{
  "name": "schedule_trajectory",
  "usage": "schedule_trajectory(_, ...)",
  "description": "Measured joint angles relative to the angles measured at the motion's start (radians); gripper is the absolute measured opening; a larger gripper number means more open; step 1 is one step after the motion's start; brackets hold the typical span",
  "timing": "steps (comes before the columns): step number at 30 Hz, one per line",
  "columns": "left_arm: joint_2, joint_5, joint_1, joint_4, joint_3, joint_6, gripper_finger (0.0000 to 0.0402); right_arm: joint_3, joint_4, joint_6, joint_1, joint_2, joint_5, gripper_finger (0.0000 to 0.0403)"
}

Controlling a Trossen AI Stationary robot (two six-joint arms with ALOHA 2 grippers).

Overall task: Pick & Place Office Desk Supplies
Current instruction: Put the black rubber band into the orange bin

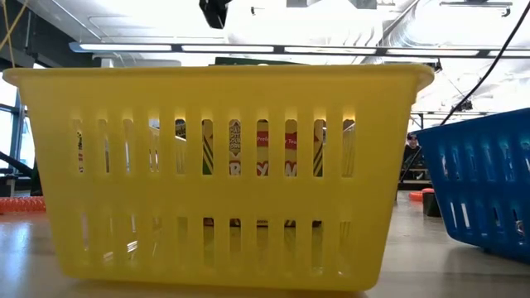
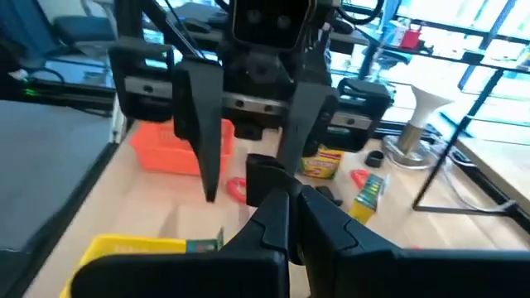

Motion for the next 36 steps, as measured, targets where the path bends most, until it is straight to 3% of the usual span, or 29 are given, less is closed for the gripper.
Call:
schedule_trajectory(18,0.000,-0.008,0.028,-0.015,0.000,0.010,0.0134,0.000,-0.009,0.044,-0.019,0.011,-0.084,0.0003)
schedule_trajectory(36,0.000,-0.034,0.020,-0.028,0.000,0.069,0.0010,0.001,-0.078,0.136,-0.044,0.011,-0.091,0.0003)
